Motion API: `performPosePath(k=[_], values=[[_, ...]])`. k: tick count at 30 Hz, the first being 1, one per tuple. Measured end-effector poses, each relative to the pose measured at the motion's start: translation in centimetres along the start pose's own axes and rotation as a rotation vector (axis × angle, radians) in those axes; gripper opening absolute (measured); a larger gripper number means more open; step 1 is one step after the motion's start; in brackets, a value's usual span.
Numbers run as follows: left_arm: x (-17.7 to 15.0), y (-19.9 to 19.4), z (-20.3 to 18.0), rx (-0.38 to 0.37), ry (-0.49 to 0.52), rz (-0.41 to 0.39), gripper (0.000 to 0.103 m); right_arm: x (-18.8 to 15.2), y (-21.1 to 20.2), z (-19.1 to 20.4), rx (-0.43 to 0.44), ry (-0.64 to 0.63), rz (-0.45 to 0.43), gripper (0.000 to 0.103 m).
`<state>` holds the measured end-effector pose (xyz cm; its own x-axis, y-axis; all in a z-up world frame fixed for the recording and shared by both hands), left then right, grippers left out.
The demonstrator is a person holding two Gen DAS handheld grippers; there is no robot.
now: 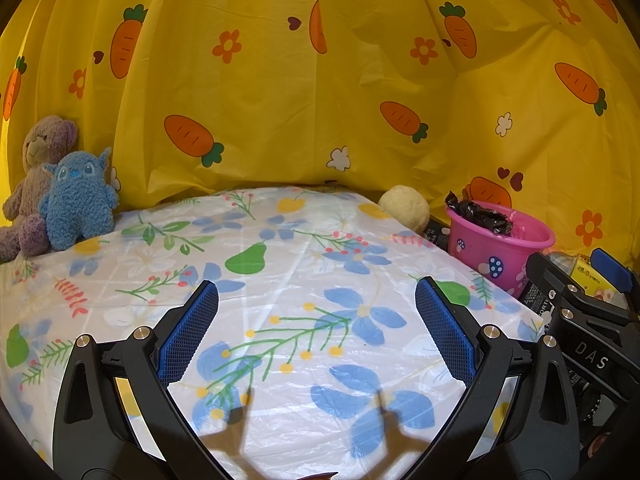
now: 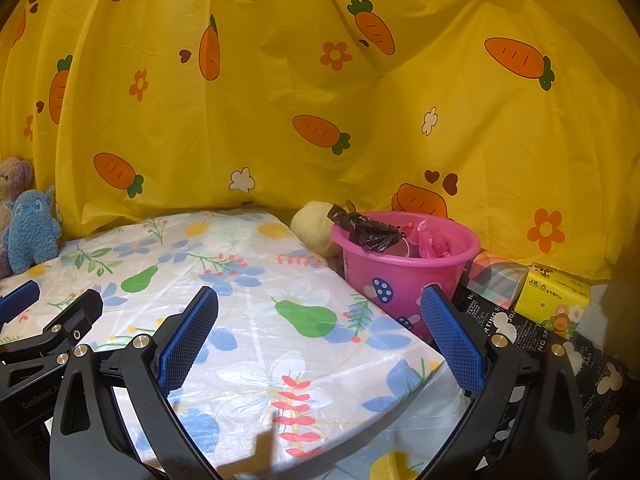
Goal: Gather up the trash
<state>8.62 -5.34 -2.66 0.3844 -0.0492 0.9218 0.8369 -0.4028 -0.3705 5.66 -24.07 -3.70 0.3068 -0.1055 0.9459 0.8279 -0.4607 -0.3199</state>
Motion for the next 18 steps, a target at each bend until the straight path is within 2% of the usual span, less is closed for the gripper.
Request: performPosePath(k=[18], values=[[-0.01,-0.1,0.07,0.001,-0.002,0.0,0.097,-0.04,0.07,0.09,-0.002,-0.001,0.0,0.097]])
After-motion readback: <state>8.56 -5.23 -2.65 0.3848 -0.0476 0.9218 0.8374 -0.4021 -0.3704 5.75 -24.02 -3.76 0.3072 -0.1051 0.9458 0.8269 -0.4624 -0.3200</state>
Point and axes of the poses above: each gripper's, at about its wrist camera, not at the fingertips, and y roughly the way its jaws point, z to its left, x to its top, the point moved 5 cm from there along y, roughly the way its jaws point, and after that the axes turned 15 degrees about -x, right-handed, at the moved point
